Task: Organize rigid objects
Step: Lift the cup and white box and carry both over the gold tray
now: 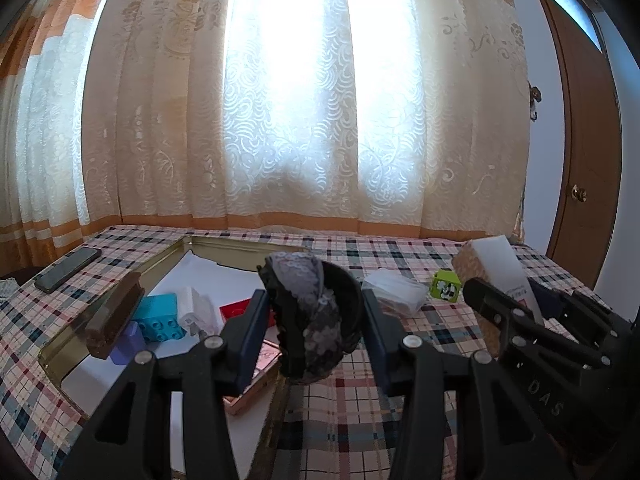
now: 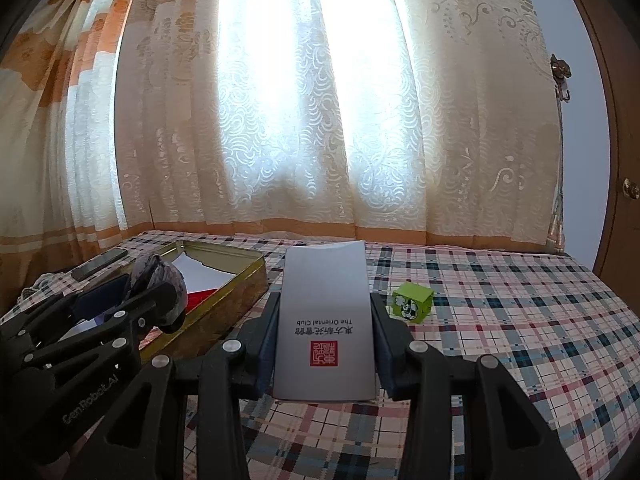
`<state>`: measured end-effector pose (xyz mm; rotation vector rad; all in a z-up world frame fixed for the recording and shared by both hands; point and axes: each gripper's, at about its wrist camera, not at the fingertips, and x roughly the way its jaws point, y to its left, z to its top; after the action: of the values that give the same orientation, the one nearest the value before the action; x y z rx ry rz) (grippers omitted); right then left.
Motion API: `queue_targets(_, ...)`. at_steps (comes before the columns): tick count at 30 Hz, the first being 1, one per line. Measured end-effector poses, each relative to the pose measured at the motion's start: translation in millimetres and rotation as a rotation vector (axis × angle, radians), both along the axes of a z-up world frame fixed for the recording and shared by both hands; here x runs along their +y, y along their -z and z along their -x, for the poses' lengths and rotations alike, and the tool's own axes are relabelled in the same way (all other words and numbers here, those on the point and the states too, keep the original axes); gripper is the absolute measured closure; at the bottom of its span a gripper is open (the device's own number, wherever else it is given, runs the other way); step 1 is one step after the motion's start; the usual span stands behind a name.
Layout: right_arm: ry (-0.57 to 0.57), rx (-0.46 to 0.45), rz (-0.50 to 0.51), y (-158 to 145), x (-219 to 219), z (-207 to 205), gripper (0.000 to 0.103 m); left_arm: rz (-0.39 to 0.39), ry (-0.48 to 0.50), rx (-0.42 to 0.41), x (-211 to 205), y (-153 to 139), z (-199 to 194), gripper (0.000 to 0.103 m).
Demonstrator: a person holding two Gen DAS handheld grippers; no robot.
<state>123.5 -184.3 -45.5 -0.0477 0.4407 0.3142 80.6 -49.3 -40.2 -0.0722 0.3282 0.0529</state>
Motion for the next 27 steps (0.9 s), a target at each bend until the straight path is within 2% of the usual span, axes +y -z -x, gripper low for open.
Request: queue_targets(27, -0.073, -0.006, -0.003, -0.6, 26.6, 8.4, 0.059, 0.031, -0.019, -0.014, 24.2, -0.2, 12.3, 0.058)
